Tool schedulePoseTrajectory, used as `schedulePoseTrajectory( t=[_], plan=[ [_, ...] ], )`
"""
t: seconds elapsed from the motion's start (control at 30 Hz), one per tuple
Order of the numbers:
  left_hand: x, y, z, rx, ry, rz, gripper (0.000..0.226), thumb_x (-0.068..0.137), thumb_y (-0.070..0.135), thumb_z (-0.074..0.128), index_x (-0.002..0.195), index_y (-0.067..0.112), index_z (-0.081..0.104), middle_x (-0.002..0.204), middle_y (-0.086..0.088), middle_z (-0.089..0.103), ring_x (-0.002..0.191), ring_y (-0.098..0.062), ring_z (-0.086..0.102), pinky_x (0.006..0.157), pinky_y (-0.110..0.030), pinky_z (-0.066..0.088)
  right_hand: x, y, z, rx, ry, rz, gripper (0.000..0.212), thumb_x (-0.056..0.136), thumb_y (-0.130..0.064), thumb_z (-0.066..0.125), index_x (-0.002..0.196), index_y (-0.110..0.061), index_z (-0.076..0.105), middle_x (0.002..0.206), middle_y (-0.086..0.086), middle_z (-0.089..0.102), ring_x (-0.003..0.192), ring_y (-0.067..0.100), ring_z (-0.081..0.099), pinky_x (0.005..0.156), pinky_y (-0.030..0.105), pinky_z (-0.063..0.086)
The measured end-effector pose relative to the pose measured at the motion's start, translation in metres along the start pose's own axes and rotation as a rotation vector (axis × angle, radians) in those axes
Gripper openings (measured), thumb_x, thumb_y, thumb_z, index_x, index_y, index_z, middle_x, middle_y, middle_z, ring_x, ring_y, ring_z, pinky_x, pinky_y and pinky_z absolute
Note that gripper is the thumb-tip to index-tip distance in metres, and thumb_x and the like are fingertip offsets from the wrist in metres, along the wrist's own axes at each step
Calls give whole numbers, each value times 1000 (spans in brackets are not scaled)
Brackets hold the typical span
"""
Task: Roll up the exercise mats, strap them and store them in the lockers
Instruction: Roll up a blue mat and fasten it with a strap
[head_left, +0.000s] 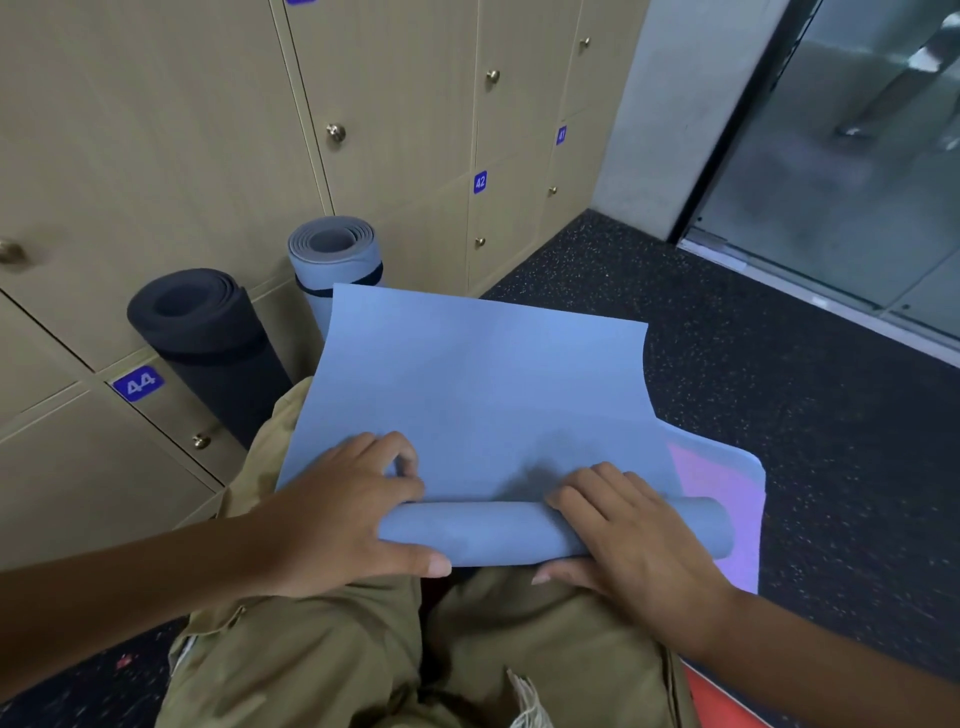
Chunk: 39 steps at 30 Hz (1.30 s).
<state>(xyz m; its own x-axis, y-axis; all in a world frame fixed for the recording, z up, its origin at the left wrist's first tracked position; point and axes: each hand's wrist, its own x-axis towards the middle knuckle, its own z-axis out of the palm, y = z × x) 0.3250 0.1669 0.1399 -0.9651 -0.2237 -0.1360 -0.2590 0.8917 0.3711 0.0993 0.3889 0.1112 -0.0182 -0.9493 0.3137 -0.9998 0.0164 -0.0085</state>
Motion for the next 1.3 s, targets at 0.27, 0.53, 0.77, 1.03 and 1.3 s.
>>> schedulePoseTrajectory(
  t=[0.27, 0.53, 0.77, 1.03, 1.3],
  plan=[
    [1, 0, -3, -30, 192, 105, 47, 83, 83, 57, 88, 37, 55, 87, 20, 48, 89, -7, 47, 81, -24, 40, 10, 13, -4, 298, -131, 74, 58, 89, -75, 48, 107, -23, 65, 98, -9, 53, 90, 11, 49, 81, 22, 39],
    [21, -15, -13, -208, 19, 30, 50, 80, 81, 57, 77, 30, 55, 83, 9, 54, 87, -13, 52, 77, -27, 43, 18, 15, -11, 224, -105, 61, 60, 95, -72, 45, 119, -21, 68, 104, -6, 57, 93, 16, 56, 81, 27, 48],
    [31, -23, -18, -249, -51, -6, 54, 79, 80, 56, 77, 27, 63, 83, 5, 56, 84, -16, 56, 72, -28, 44, 17, 3, -5, 247, 5, 141, 46, 100, -54, 51, 114, -15, 70, 104, -1, 60, 93, 20, 58, 85, 30, 45],
    [28, -10, -21, -166, 116, 15, 43, 87, 72, 45, 82, 33, 61, 83, 13, 57, 90, -8, 55, 78, -21, 40, 32, 22, -6, 490, -141, 231, 49, 96, -66, 49, 111, -25, 70, 98, -14, 56, 97, 3, 51, 87, 11, 38],
    [26, -12, -11, -166, 126, -31, 50, 80, 84, 47, 84, 36, 60, 90, 15, 56, 92, -9, 56, 78, -25, 42, 41, 30, -5, 580, -186, 281, 44, 92, -68, 52, 104, -31, 71, 92, -18, 58, 96, 2, 55, 82, 14, 41]
  ],
)
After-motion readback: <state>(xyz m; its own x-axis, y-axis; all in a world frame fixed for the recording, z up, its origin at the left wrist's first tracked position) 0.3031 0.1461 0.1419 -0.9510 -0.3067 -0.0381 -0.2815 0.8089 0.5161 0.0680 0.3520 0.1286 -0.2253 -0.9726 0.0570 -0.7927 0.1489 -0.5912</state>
